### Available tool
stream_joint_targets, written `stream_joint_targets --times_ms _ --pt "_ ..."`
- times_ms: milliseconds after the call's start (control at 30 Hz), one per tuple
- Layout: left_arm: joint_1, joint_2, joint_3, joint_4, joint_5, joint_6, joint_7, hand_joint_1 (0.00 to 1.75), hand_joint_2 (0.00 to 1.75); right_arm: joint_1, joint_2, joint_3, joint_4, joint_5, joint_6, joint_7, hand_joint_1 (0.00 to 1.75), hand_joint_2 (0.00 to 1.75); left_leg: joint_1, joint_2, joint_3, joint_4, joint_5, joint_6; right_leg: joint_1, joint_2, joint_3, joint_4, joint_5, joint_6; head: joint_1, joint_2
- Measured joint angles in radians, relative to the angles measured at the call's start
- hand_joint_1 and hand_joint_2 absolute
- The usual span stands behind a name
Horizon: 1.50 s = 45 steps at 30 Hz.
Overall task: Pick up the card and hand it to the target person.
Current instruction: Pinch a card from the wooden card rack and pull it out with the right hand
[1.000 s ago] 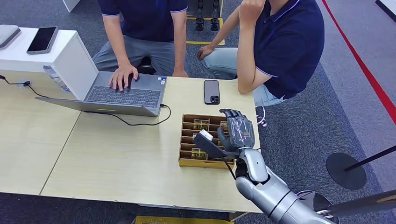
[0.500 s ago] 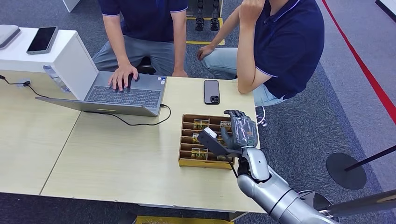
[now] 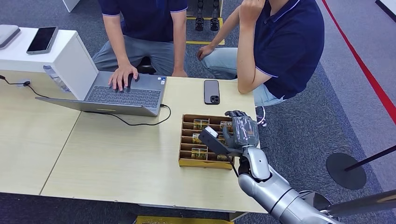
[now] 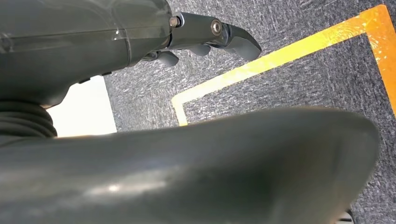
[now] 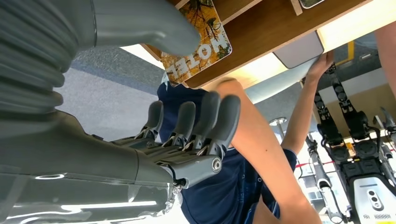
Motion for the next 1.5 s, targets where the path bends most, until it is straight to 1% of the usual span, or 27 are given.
stream_joint_targets --times_ms 200,267,333,667,867,1167,1500 --pt "0.000 0.000 0.000 0.000 0.000 -0.003 0.000 0.00 0.00 -0.001 -0.002 0.000 0.003 -0.003 0.001 0.001 1.13 1.75 0.000 0.000 0.000 0.000 0.000 0.000 0.000 0.000 0.000 0.000 0.000 0.000 0.000 0.000" --pt "0.000 0.000 0.000 0.000 0.000 -0.004 0.000 0.00 0.00 -0.001 -0.002 0.000 0.003 -0.003 0.001 0.001 1.13 1.75 0.000 0.000 0.000 0.000 0.000 0.000 0.000 0.000 0.000 0.000 0.000 0.000 0.000 0.000" --pt "-0.001 0.000 0.000 0.000 0.000 -0.004 0.000 0.00 0.00 -0.001 -0.002 0.000 0.003 -0.003 0.001 0.001 1.10 1.75 0.000 0.000 0.000 0.000 0.000 0.000 0.000 0.000 0.000 0.000 0.000 0.000 0.000 0.000" --pt "-0.002 0.000 0.000 0.000 -0.001 -0.006 0.000 0.00 0.00 0.001 -0.003 0.000 0.007 -0.006 0.007 0.001 0.83 1.75 0.000 0.000 0.000 0.000 0.000 0.000 0.000 0.000 0.000 0.000 0.000 0.000 0.000 0.000" --pt "-0.004 0.000 0.000 0.000 -0.001 -0.006 0.002 0.00 0.00 0.001 -0.002 0.000 0.012 -0.010 0.011 0.001 0.82 1.75 0.000 0.000 0.000 0.000 0.000 0.000 0.000 0.000 0.000 0.000 0.000 0.000 0.000 0.000" --pt "-0.004 -0.003 0.000 0.000 -0.002 -0.007 0.003 0.00 0.00 0.001 -0.002 0.000 0.014 -0.014 0.013 0.001 0.95 1.75 0.000 0.000 0.000 0.000 0.000 0.000 0.000 0.000 0.000 0.000 0.000 0.000 0.000 0.000" --pt "-0.005 -0.006 0.000 0.000 -0.002 -0.007 0.003 0.00 0.00 0.001 -0.002 0.000 0.020 -0.021 0.014 0.001 0.86 1.75 0.000 0.000 0.000 0.000 0.000 0.000 0.000 0.000 0.000 0.000 0.000 0.000 0.000 0.000"
